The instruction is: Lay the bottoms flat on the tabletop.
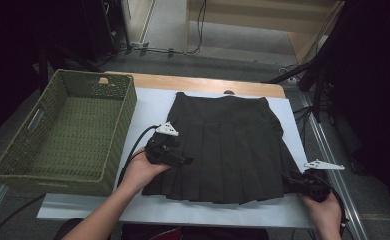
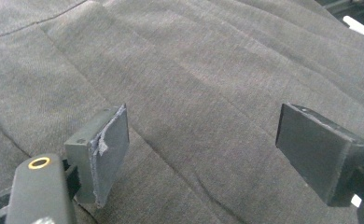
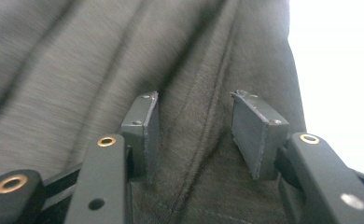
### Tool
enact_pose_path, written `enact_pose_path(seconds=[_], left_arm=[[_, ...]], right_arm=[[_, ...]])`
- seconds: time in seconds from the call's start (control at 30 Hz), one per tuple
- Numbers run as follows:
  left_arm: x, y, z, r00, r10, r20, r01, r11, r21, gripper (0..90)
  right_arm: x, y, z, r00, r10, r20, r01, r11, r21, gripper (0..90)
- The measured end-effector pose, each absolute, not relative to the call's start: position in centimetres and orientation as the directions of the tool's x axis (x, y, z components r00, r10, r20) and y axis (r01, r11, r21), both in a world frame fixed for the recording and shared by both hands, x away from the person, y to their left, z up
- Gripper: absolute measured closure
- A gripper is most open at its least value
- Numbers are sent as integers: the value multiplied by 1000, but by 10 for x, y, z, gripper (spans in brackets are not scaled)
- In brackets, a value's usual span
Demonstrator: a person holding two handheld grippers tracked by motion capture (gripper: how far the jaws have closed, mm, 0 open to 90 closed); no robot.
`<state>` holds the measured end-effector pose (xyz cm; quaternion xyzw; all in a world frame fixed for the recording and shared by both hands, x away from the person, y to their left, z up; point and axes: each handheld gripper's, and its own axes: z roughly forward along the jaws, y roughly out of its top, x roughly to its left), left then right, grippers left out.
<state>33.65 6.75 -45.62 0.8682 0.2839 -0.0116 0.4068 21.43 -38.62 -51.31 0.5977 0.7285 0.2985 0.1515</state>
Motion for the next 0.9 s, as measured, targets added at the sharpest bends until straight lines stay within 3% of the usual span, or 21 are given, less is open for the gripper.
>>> enact_pose_path(seconds=[0.13, 0.17, 0.3, 0.47, 0.63, 0.9], left_arm=[[336, 66, -457, 841, 487, -236, 494, -515, 700, 209], [336, 66, -457, 840, 489, -234, 495, -515, 700, 209], [336, 67, -457, 840, 492, -231, 495, -516, 699, 209], [336, 66, -458, 842, 490, -227, 493, -526, 693, 209], [335, 66, -457, 841, 491, -227, 492, -519, 699, 210], [335, 64, -458, 841, 493, -223, 492, -527, 693, 209]], right_arm=[[214, -386, -510, -238, 960, 150, 801, 107, 588, 840], [214, -387, -507, -233, 959, 163, 808, 98, 581, 850], [200, -391, -485, -225, 949, 220, 776, 38, 630, 860], [177, -400, -462, -185, 965, 183, 712, 3, 702, 848], [177, -413, -468, -125, 985, 121, 711, 4, 703, 735], [181, -400, -466, -190, 972, 136, 681, 31, 732, 680]])
